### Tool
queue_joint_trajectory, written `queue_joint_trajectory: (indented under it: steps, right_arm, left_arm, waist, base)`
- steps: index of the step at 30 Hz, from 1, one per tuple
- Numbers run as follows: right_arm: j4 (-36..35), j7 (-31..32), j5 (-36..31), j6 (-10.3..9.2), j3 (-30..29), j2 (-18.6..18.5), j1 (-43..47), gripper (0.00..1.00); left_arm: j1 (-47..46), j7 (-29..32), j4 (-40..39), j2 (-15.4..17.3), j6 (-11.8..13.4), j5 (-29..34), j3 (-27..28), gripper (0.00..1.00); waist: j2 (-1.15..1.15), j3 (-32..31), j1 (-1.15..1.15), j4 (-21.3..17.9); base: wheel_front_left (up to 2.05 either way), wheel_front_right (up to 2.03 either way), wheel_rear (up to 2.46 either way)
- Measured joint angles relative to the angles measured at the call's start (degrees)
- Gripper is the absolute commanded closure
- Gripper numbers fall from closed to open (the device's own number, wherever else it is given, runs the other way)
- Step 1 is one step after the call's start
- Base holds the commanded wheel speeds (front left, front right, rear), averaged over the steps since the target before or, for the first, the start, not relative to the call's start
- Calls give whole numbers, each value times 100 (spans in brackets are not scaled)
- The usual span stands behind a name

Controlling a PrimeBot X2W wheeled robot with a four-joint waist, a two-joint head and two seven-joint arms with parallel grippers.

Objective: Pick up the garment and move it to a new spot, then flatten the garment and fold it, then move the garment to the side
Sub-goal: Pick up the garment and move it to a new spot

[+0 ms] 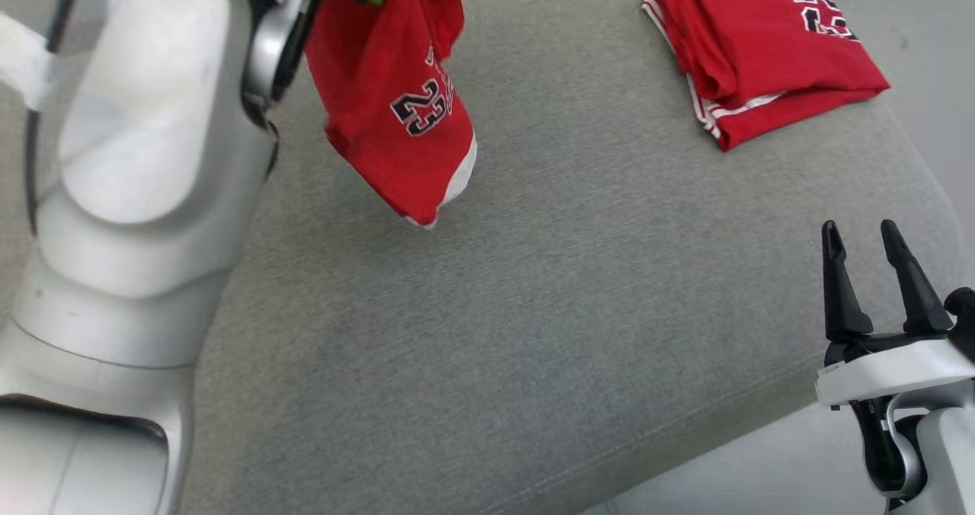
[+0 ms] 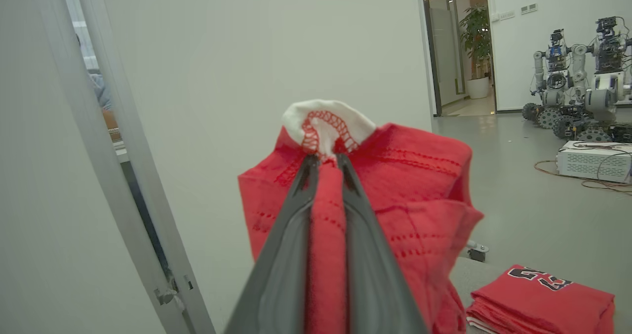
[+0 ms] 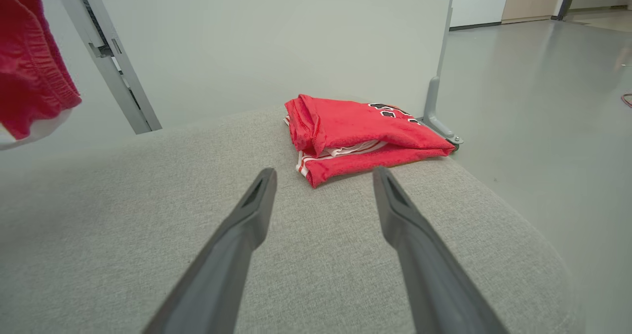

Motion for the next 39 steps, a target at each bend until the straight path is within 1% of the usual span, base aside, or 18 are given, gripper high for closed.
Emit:
queue_joint_trajectory:
  steps: [3, 7, 12, 15, 16, 17, 18, 22, 26, 31, 37, 39]
  right_arm:
    - [58, -14, 15, 0, 3, 8, -10, 0]
    - [114, -40, 23, 0, 15, 19, -30, 0]
    - [125, -40, 13, 0, 38, 51, -32, 0]
    - [100, -40, 1, 0, 65, 41, -23, 0]
    - [100, -40, -4, 0, 67, 35, -16, 0]
    - [100, -40, -8, 0, 73, 29, -10, 0]
    - [102, -40, -12, 0, 87, 21, -2, 0]
    - [104, -41, -47, 0, 137, 12, 46, 0]
    - [96, -41, -105, 0, 127, 9, 165, 0]
    - [75, -44, -197, 0, 130, 29, 321, 0]
    - [11, -4, -282, 0, 162, 63, 422, 0]
    - [-5, 16, -297, 0, 169, 73, 494, 0]
  left_arm:
    - [364, -147, 200, -199, -19, -109, -145, 100]
    - [1051, -402, 559, -281, 43, -207, -272, 100]
    - [2057, -799, 1034, -344, 196, -375, -312, 100]
    - [2607, -1053, 1321, -413, 225, -537, -363, 100]
    - [2722, -1132, 1376, -434, 245, -559, -381, 80]
    - [2836, -1209, 1450, -449, 252, -569, -417, 7]
    - [2929, -1307, 1497, -465, 266, -604, -421, 0]
    - [3010, -1689, 1484, -490, 366, -605, -339, 0]
    - [3121, -1813, 1268, -416, 456, -549, -97, 0]
    - [3582, -1839, 475, -227, 544, -338, 454, 0]
    - [4428, -1838, -223, -75, 555, -74, 1021, 0]
    - [4669, -1839, -421, -38, 513, 41, 1200, 0]
  waist:
    - [0, -14, 0, -157]
    - [0, -19, 0, -255]
    - [0, -56, 0, -194]
    - [0, -100, 0, -126]
    - [0, -115, 0, -106]
    - [0, -139, 0, -82]
    - [0, -168, 0, -56]
    - [0, -325, 0, 43]
    - [0, -523, 0, 163]
    - [0, -794, 0, 361]
    - [0, -1099, 0, 629]
    - [0, -1192, 0, 717]
  base:
    - [0, 0, 0]
    - [0, 0, 0]
    - [0, 0, 0]
    - [0, 0, 0]
    - [0, 0, 0]
    - [0, 0, 0]
    - [0, 0, 0]
    - [0, 0, 0]
    - [0, 0, 0]
    - [0, 0, 0]
    - [0, 0, 0]
    - [0, 0, 0]
